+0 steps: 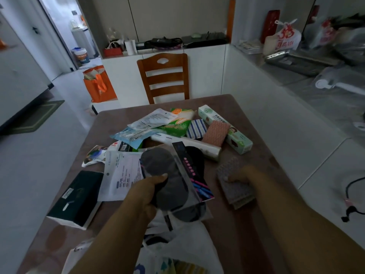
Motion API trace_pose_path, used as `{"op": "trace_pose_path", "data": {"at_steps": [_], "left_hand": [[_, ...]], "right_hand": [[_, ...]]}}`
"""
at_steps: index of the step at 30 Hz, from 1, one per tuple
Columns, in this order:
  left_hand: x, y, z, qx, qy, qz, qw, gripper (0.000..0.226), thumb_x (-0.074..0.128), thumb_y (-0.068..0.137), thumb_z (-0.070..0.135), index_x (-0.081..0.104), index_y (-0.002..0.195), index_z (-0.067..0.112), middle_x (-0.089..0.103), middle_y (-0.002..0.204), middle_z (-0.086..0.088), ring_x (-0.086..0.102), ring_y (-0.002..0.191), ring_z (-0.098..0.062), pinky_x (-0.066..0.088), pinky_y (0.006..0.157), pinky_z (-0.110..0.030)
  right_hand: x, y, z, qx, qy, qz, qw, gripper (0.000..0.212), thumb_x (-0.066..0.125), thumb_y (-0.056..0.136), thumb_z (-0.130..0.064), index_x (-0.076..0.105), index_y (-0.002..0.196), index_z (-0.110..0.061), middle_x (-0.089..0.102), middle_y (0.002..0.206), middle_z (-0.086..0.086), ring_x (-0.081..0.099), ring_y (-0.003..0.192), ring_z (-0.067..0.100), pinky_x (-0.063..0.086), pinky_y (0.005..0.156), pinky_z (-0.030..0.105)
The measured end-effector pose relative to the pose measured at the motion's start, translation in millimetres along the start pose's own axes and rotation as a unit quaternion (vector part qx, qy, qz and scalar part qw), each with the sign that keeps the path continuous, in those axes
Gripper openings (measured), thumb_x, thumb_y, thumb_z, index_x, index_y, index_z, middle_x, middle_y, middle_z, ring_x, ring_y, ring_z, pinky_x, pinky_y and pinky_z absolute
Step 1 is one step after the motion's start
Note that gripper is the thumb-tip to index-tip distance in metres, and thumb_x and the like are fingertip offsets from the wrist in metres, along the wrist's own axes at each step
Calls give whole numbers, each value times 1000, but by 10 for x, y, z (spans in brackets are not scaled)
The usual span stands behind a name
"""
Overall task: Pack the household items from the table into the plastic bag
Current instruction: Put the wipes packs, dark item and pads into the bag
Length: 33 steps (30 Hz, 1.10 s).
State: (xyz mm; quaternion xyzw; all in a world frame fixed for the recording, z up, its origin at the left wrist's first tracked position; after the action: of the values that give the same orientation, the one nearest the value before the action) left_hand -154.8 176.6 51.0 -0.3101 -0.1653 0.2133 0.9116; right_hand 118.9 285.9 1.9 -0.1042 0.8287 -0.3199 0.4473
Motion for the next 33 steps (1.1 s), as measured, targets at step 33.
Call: {"op": "trace_pose_path", "data": {"at_steps": [33], "left_hand": [[200, 1013, 791, 34, -48, -65, 996, 44, 67, 83, 22, 63, 125, 7, 71, 115, -17, 68, 102, -33, 57, 77, -41]], "right_hand": [[-785, 398, -1611, -191, 349, 232, 887, 24, 54, 89, -32, 61, 85, -10, 65, 85, 9, 62, 89, 30, 45, 70, 31]]}}
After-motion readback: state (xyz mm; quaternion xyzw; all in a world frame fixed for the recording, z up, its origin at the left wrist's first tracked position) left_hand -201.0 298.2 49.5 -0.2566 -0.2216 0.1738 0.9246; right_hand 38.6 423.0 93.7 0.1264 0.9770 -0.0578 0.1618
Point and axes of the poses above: each hand's wrist, its own y-axis towards the middle knuckle, its own x-axis out of the palm, z = x × y, the point moved 8 cm from there along y, towards the middle knuckle
